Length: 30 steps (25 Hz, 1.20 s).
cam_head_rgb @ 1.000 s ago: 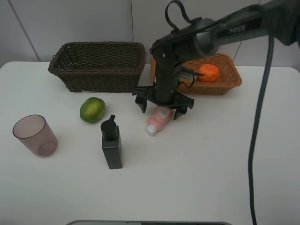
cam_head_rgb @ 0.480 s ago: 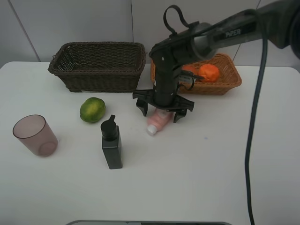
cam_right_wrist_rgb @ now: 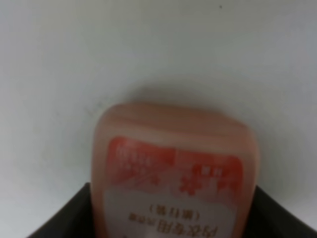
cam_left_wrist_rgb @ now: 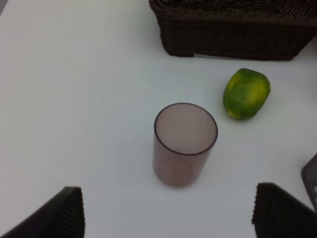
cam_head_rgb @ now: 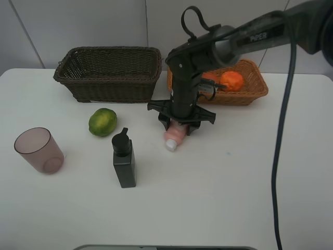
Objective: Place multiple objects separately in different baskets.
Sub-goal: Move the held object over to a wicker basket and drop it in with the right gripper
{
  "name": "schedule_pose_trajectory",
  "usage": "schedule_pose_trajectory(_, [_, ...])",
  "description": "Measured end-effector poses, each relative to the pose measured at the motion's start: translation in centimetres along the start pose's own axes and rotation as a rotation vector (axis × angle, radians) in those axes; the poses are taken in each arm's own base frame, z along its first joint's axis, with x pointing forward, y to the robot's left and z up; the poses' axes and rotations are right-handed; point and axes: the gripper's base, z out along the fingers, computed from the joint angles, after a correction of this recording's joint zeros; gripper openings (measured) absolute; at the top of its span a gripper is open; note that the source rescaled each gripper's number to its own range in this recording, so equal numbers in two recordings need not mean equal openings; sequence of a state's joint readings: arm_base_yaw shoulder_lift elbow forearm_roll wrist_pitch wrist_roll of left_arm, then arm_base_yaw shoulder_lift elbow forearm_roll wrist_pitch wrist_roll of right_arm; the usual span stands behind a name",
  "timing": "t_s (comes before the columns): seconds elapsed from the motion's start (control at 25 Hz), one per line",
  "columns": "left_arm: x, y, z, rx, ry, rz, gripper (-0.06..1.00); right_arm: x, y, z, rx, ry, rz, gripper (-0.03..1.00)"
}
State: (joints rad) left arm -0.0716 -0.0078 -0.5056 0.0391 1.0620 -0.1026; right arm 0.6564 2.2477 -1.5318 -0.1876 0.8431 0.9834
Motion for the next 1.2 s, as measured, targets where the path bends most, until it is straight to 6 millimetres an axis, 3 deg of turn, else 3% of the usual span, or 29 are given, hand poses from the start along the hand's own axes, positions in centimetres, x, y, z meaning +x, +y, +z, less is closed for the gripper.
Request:
schedule_pose_trajectory(0.4, [0.0, 0.0, 0.0, 0.0, 0.0, 0.0, 0.83, -0.1, 0.0, -0.6, -0.008, -0.007, -0.01, 0.01])
schedule_pose_trajectory(0.92, [0.0, 0.0, 0.0, 0.0, 0.0, 0.0, 0.83, -1.5, -0.5, -10.2, -0.114, -0.187, -0.575, 0.01])
schedule_pose_trajectory(1.2, [0.0, 0.0, 0.0, 0.0, 0.0, 0.0, 0.83, -3.3, 1.1, -13.6, -0.203, -0.328, -0.634, 0.01])
